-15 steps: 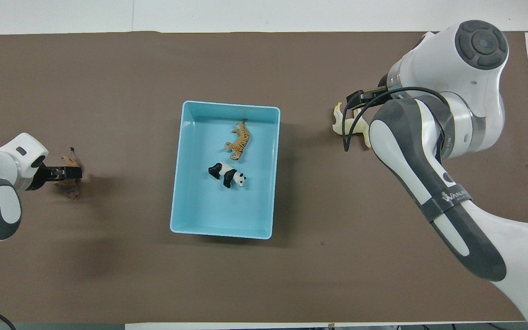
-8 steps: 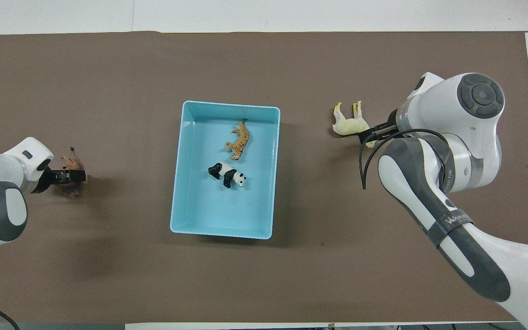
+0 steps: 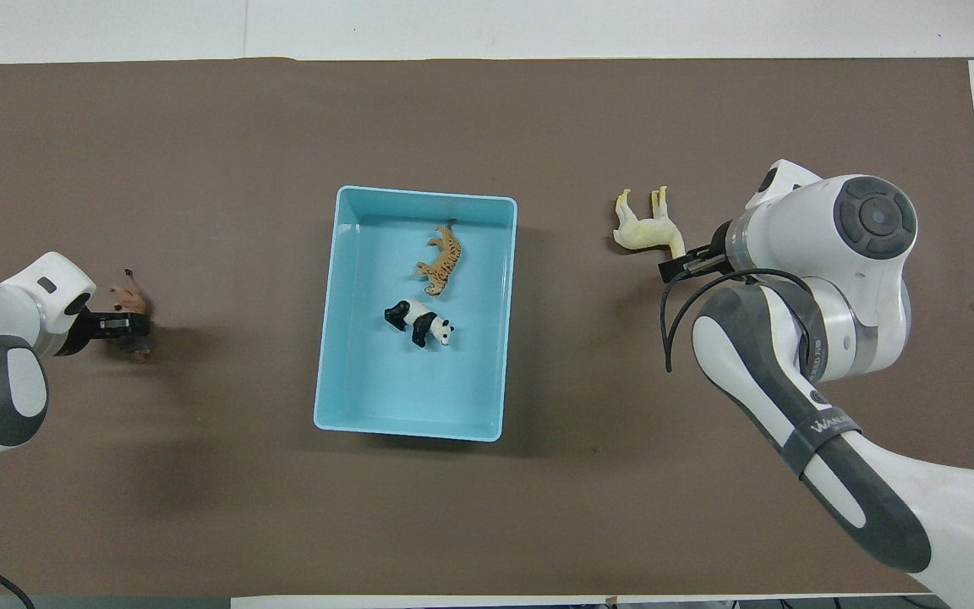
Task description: Put all toys into storage box
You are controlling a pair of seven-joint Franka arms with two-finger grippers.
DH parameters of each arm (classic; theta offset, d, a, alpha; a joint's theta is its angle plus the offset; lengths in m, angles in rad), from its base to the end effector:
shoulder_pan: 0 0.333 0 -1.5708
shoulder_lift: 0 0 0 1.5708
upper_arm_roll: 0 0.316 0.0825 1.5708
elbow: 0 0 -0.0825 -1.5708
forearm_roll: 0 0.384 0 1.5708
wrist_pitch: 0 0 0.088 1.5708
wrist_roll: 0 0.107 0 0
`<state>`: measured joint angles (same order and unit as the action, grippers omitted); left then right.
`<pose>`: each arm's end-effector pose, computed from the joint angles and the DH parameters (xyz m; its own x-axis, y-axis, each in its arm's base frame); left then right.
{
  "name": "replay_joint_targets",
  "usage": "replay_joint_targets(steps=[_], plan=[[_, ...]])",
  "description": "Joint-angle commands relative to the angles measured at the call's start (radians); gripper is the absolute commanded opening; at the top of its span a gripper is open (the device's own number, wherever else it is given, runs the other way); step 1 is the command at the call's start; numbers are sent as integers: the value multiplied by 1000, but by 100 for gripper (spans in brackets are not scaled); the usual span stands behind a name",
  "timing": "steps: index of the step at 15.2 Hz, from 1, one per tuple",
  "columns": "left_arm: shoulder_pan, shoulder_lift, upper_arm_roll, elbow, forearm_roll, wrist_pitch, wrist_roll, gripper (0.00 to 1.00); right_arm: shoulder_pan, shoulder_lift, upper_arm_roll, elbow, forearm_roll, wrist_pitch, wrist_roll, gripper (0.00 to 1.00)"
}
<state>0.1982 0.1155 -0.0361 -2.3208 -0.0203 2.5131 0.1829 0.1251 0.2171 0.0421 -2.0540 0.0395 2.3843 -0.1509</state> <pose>0.5191 0.0851 0.2986 0.9969 -0.0043 0.0785 -0.0046 -1.0000 0.0031 0.5867 0.0987 0.3432 0.9522 0.2822 0.1171 0.2866 -0.9578 -0.0219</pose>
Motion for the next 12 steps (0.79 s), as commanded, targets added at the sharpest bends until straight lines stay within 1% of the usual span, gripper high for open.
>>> replay_joint_targets(steps=[1,3,5,7,9,11,12], plan=[[6,-3,-7,13,10,0,7,40,-15,5,9,-15,-4,30,-24,100],[-6,-7,-7,70,10,-72,-5,40,-10,39,9,-17,-4,88,-22,100],[-20,-10,-14,139,10,-160,-54,40,-4,59,7,-15,-4,107,-18,100],[-95,-16,-13,204,10,-242,-158,40,-2,65,9,-17,-4,119,-18,100],[-172,-13,-15,277,8,-309,-315,40,-2,64,7,-17,-4,118,-18,100],[-264,-14,-15,337,3,-367,-484,40,-2,64,7,-18,-4,118,-16,88],[-302,-11,-15,360,3,-387,-550,40,-2,64,7,-18,-4,116,-15,80]])
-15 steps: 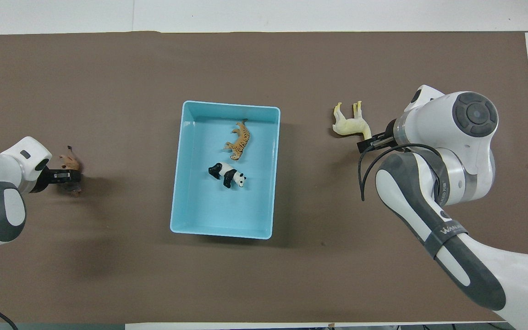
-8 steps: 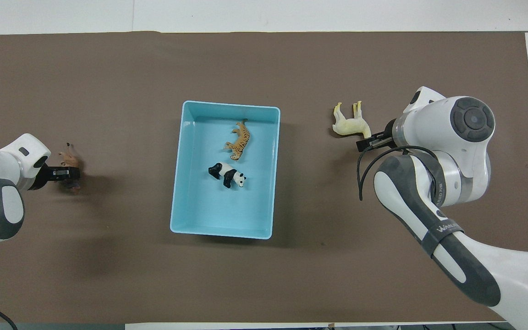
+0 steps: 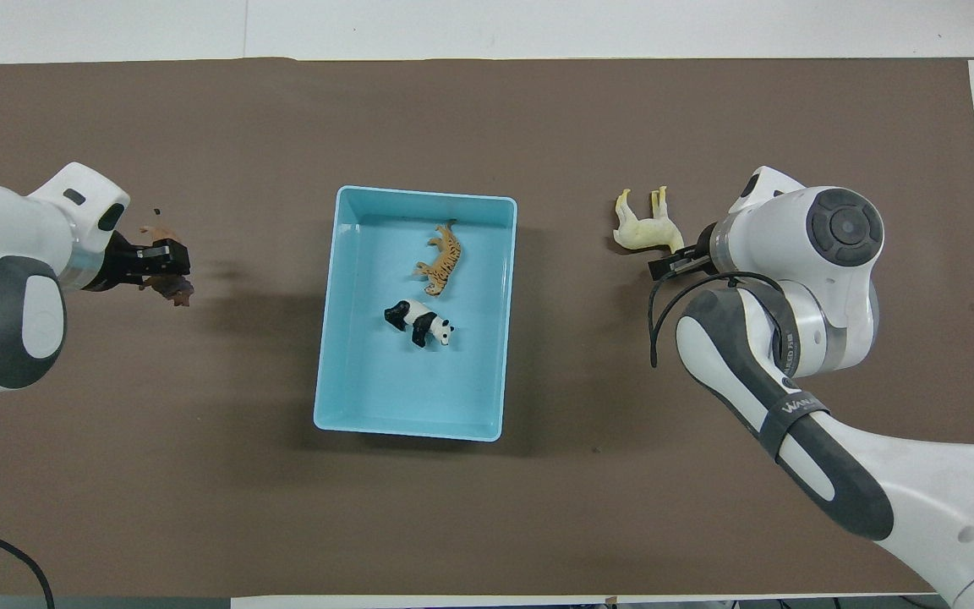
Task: Put all toys into storage box
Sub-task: 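Lower the brown animal into the box with the left gripper and release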
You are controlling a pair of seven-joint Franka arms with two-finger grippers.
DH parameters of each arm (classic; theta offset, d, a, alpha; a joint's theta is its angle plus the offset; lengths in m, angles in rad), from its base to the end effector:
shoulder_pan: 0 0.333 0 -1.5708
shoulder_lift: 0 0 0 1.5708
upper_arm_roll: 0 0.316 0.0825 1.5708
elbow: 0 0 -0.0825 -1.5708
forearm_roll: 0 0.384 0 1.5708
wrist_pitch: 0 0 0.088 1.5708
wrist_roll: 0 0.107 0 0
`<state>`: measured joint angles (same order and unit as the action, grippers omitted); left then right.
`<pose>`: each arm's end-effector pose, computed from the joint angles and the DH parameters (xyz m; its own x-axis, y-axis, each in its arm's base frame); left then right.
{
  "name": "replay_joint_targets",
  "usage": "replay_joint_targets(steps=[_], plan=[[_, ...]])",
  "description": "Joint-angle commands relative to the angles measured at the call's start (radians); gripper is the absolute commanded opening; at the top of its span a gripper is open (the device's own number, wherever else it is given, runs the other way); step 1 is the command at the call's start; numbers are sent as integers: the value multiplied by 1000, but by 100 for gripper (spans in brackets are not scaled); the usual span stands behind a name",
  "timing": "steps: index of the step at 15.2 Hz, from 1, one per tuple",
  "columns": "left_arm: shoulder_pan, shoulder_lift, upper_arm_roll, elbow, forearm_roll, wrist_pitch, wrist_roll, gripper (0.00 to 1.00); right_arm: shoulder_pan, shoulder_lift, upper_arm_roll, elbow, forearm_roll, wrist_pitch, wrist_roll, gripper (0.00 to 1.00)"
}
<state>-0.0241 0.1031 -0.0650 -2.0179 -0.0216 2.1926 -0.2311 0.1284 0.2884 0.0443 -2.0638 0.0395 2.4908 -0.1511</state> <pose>0.5782 -0.0517 0.4081 0.9859 0.1549 0.0639 0.1525 -0.9875 0.0408 0.5928 0.1024 0.3070 0.9485 0.2830 0.1421 0.2885 -0.9573 -0.0195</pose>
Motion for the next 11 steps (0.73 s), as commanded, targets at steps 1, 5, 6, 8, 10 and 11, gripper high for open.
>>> replay_joint_targets(steps=[1,5,6,8,10,11], plan=[[-123,1,14,73,-1,-73,-211,40,-6,-8,5,-10,-4,10,-15,78],[-281,10,14,116,-29,-60,-499,40,-6,-11,5,-16,-4,8,-16,73],[-318,9,14,107,-29,-36,-552,40,-6,-11,5,-16,-4,7,-18,71],[-371,4,14,73,-29,42,-643,41,-6,-11,5,-18,-6,7,-18,66],[-428,-2,14,42,-29,55,-691,43,-10,-12,3,-19,-6,5,-18,54],[-441,3,14,35,-29,59,-711,47,-13,-12,3,-21,-7,5,-19,48]])
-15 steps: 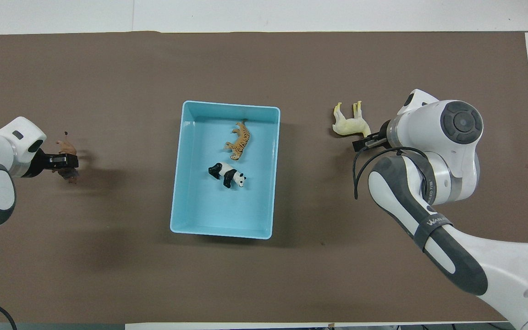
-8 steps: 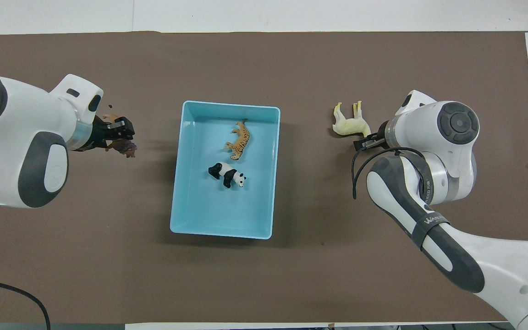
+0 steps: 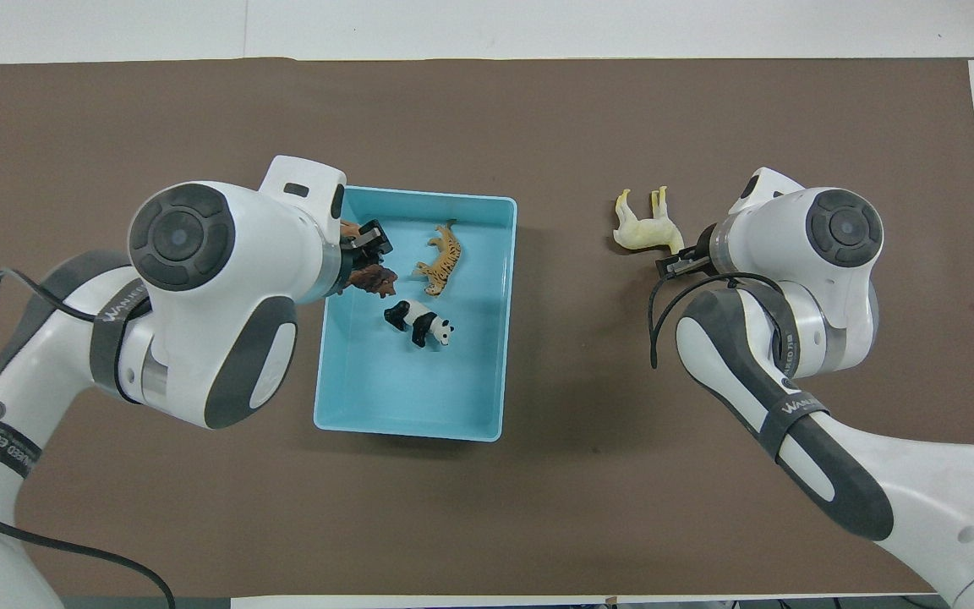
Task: Put all toys into storage box
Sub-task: 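Lower the brown animal into the box with the left gripper and release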
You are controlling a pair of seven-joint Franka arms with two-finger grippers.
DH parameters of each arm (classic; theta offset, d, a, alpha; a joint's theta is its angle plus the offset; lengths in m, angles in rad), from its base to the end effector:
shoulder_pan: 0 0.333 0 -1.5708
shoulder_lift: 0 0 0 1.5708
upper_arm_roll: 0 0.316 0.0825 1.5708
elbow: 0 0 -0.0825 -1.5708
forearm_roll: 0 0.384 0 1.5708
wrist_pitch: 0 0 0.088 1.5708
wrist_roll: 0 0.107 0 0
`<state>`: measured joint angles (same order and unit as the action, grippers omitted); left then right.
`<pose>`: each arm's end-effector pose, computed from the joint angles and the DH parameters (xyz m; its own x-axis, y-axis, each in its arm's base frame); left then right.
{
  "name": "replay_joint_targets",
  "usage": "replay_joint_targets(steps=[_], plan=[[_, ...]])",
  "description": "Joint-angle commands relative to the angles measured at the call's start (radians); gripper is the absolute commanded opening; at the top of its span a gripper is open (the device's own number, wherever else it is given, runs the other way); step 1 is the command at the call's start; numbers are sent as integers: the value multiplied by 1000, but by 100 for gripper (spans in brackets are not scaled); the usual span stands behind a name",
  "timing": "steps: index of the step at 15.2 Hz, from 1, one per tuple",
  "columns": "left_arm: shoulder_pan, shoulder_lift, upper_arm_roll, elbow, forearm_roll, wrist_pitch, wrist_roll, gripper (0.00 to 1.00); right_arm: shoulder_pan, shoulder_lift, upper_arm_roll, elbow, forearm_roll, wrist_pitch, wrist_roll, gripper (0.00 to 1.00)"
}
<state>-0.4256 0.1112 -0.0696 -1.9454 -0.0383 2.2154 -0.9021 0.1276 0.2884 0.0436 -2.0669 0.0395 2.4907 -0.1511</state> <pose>0.5269 -0.2848 0.4400 0.9056 0.4191 0.0652 0.4064 -0.9014 0.1496 0.5920 0.1014 0.3056 0.9494 0.2817 0.1389 0.2871 -0.9577 -0.0197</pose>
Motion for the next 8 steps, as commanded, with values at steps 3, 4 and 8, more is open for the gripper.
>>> replay_joint_targets(steps=[3,4,8], plan=[[-42,-10,19,-63,-14,41,-49,91,-17,-14,4,-24,-10,4,-25,11],[-42,-10,19,-57,-14,32,-52,100,-19,-14,4,-24,-10,2,-25,0],[-33,-15,19,-37,-12,-14,-57,100,-26,-14,4,-16,-10,-10,-25,0]])
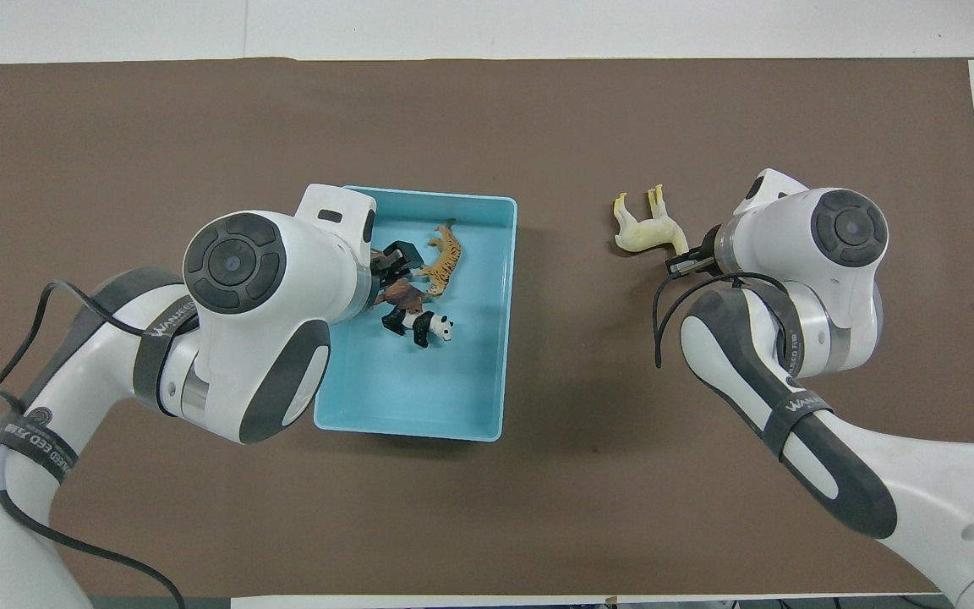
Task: Put all toys into storage box
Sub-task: 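Lower the brown animal into the box with the left gripper and release, then lift the cream horse over the box with the right gripper while the left gripper withdraws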
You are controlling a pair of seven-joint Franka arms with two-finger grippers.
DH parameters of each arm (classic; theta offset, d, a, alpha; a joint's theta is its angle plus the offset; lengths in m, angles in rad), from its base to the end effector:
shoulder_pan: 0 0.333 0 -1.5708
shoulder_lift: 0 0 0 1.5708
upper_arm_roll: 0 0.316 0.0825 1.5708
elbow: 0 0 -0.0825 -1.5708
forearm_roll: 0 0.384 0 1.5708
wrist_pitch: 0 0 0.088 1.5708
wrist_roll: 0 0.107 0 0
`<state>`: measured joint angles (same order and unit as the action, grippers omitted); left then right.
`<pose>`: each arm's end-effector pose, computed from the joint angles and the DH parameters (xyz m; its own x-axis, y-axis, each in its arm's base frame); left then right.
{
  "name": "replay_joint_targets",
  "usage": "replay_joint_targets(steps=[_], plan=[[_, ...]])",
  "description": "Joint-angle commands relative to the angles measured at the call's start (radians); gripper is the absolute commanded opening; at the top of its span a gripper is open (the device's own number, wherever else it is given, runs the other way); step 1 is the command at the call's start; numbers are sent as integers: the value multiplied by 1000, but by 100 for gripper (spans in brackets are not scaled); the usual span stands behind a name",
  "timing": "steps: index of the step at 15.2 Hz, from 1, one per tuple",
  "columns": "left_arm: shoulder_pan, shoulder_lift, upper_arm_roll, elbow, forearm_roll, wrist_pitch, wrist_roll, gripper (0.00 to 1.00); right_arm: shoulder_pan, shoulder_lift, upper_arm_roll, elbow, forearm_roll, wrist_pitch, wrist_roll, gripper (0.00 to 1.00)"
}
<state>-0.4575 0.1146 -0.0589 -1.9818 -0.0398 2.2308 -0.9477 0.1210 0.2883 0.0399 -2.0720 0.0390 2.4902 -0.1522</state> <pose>0.5157 -0.2932 0.4221 0.8963 0.4412 0.0446 0.4324 -0.8919 0.1325 0.5914 0.0951 0.3034 0.9525 0.2739 0.1334 0.2787 -0.9602 -0.0188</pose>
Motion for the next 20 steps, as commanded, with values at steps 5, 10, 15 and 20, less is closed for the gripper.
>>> replay_joint_targets(steps=[5,10,15,20], plan=[[133,-88,17,31,-6,-176,91,100,-30,-52,8,134,-7,-244,-15,0],[293,-171,19,83,-3,-393,445,100,-12,-98,28,358,47,-503,155,0],[347,-138,25,216,1,-612,746,100,203,-78,32,520,99,-548,431,0],[370,-121,36,256,3,-655,805,100,409,-22,26,520,30,-461,665,0]])
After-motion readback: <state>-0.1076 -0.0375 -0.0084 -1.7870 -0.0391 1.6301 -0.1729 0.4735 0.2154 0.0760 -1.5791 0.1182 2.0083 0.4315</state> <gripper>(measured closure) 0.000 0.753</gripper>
